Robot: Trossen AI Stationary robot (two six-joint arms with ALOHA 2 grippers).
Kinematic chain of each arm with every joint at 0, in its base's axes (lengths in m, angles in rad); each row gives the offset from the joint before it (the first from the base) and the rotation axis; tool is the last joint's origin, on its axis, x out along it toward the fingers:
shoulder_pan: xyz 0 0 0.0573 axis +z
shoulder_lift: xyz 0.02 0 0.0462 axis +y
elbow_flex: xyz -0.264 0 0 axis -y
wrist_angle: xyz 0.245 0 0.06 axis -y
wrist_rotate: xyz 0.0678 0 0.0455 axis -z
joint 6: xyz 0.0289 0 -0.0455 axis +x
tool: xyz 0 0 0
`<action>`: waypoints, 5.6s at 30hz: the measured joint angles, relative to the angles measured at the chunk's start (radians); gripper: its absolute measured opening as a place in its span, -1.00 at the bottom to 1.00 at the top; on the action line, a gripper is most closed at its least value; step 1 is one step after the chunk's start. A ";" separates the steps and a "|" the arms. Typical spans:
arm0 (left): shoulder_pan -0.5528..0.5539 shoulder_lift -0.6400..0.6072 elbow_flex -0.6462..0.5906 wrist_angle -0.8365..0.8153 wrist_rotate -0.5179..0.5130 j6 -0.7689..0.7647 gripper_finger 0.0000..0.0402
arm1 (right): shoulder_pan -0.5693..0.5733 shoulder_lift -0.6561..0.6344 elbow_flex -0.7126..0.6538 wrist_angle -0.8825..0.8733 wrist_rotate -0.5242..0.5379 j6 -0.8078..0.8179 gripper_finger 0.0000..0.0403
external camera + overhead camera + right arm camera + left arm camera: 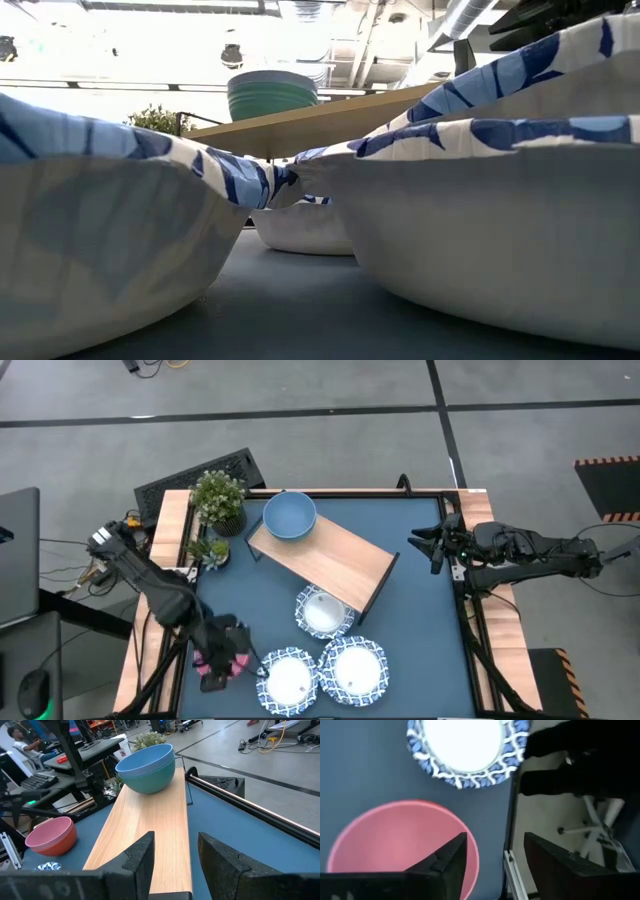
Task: Place and stack bowls onto a shelf
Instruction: Stack the pink bowl onto the blue bowl on the shelf
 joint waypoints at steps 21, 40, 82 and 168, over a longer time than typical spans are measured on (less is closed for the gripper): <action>-0.149 0.248 0.000 -0.043 -0.164 -0.259 -0.08 | 0.000 0.000 0.000 0.001 0.001 0.019 -0.12; -0.148 0.248 -0.070 0.043 -0.056 -0.258 -0.93 | 0.000 0.000 0.000 0.001 0.000 0.019 -0.12; 0.330 0.007 0.476 -0.541 -0.592 0.238 -1.00 | 0.000 0.000 0.000 0.001 0.001 0.018 -0.12; 0.669 0.219 0.322 0.181 -1.036 0.663 -0.99 | 0.000 0.000 0.000 -0.032 0.027 -0.001 -0.12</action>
